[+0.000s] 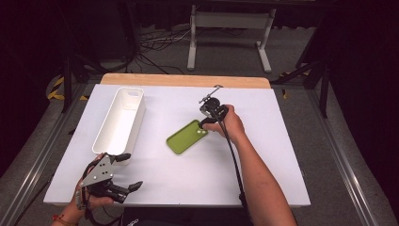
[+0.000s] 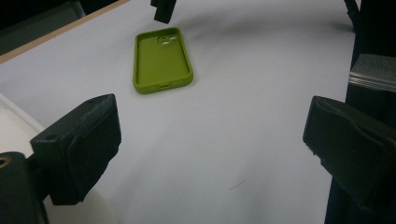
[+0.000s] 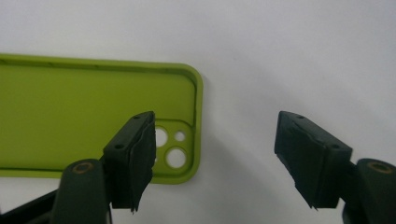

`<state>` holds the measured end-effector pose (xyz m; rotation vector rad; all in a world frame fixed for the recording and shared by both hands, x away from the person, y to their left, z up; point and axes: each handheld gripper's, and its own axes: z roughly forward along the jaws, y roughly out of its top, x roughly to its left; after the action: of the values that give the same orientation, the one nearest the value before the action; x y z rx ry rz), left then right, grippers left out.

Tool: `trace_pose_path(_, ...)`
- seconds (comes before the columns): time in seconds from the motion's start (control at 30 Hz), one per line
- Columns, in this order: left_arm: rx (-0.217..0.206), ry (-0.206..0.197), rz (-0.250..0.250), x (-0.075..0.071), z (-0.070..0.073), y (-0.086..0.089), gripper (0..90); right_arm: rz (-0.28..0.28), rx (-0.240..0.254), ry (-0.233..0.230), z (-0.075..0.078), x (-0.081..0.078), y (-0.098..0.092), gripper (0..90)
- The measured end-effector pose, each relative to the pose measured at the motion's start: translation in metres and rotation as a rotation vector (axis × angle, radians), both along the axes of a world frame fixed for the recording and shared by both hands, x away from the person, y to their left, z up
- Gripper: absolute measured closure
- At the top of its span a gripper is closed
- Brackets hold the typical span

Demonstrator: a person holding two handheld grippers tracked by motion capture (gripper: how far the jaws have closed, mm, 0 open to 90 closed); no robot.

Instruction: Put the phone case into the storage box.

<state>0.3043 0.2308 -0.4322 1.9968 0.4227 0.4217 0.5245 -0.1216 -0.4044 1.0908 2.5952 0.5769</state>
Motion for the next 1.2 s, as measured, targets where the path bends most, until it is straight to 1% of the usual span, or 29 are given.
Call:
trace_pose_path(0.03, 0.002, 0.0, -0.001, 0.0, 0.0, 0.0, 5.2, 0.005, -0.022, 0.021, -0.003, 0.002, 0.003, 33.5)
trace_pose_path(0.07, 0.003, 0.002, -0.003, 0.0, 0.0, 0.0, 5.2, 0.006, -0.031, 0.032, -0.005, 0.003, 0.004, 34.4)
trace_pose_path(0.13, 0.003, 0.007, -0.004, 0.0, -0.001, 0.0, 5.2, 0.007, -0.05, 0.044, -0.007, 0.004, 0.004, 37.7)
trace_pose_path(0.2, 0.007, 0.005, -0.003, 0.0, -0.001, 0.0, 5.2, 0.008, -0.057, 0.052, -0.009, 0.006, 0.005, 42.2)
trace_pose_path(0.23, 0.007, 0.005, -0.003, 0.0, -0.001, 0.0, 5.2, -0.004, -0.053, 0.055, -0.01, 0.007, 0.003, 48.0)
trace_pose_path(0.27, 0.009, 0.011, -0.009, 0.0, -0.002, 0.0, 5.2, -0.006, -0.045, 0.065, -0.011, 0.008, 0.003, 51.6)
trace_pose_path(0.3, 0.008, 0.014, -0.008, 0.0, -0.002, -0.001, 5.2, -0.004, -0.043, 0.077, -0.012, 0.008, 0.002, 55.2)
trace_pose_path(0.33, 0.008, 0.014, -0.008, 0.0, -0.002, -0.001, 5.2, -0.004, -0.043, 0.077, -0.012, 0.008, 0.002, 55.2)
trace_pose_path(0.37, 0.013, 0.011, -0.01, 0.0, -0.002, -0.001, 5.2, -0.007, -0.04, 0.082, -0.014, 0.009, 0.002, 60.3)
trace_pose_path(0.4, 0.016, 0.01, -0.009, 0.0, -0.002, -0.001, 5.2, -0.001, -0.032, 0.1, -0.016, 0.01, 0.0, 62.8)
trace_pose_path(0.43, 0.016, 0.011, -0.01, 0.0, -0.002, -0.001, 5.3, 0.001, -0.019, 0.108, -0.017, 0.01, 0.0, 66.8)
trace_pose_path(0.47, 0.012, 0.017, -0.012, -0.001, -0.002, -0.002, 5.2, 0.011, -0.018, 0.113, -0.016, 0.01, 0.0, 68.8)
trace_pose_path(0.5, 0.013, 0.017, -0.013, -0.001, -0.002, -0.002, 5.3, 0.019, -0.018, 0.114, -0.017, 0.01, 0.001, 71.6)
trace_pose_path(0.53, 0.02, 0.011, -0.016, -0.001, -0.002, -0.002, 5.3, 0.028, -0.019, 0.125, -0.016, 0.01, 0.002, 74.9)
trace_pose_path(0.57, 0.02, 0.011, -0.016, -0.001, -0.002, -0.002, 5.3, 0.028, -0.019, 0.125, -0.016, 0.01, 0.002, 74.9)
trace_pose_path(0.6, 0.023, 0.01, -0.017, -0.001, -0.002, -0.002, 5.3, 0.046, -0.031, 0.158, -0.018, 0.01, 0.004, 77.4)
trace_pose_path(0.63, 0.026, 0.01, -0.016, -0.001, -0.002, -0.002, 5.3, 0.046, -0.031, 0.158, -0.018, 0.01, 0.004, 77.4)
trace_pose_path(0.67, 0.03, 0.01, -0.012, 0.0, -0.003, -0.003, 5.3, 0.045, -0.036, 0.168, -0.018, 0.01, 0.005, 79.7)
trace_pose_path(0.73, 0.031, 0.023, -0.018, 0.0, -0.004, -0.004, 5.3, 0.045, -0.038, 0.171, -0.018, 0.009, 0.006, 80.6)
trace_pose_path(0.83, 0.032, 0.022, -0.022, -0.001, -0.004, -0.005, 5.3, 0.037, -0.022, 0.175, -0.018, 0.01, 0.003, 82.3)
trace_pose_path(0.9, 0.035, 0.018, -0.024, -0.001, -0.004, -0.005, 5.3, 0.033, -0.004, 0.175, -0.018, 0.009, 0.001, 83.3)
trace_pose_path(0.97, 0.035, 0.019, -0.023, -0.001, -0.004, -0.005, 5.3, 0.036, -0.001, 0.174, -0.018, 0.009, 0.001, 83.4)
trace_pose_path(1.07, 0.035, 0.021, -0.017, 0.0, -0.004, -0.005, 5.4, 0.042, -0.012, 0.16, -0.018, 0.008, 0.002, 84.2)
trace_pose_path(1.1, 0.038, 0.018, -0.018, 0.0, -0.004, -0.005, 5.4, 0.05, -0.016, 0.144, -0.017, 0.006, 0.002, 85.2)
trace_pose_path(1.2, 0.034, 0.021, -0.019, -0.001, -0.004, -0.006, 5.4, 0.059, -0.012, 0.131, -0.015, 0.002, 0.003, 85.3)
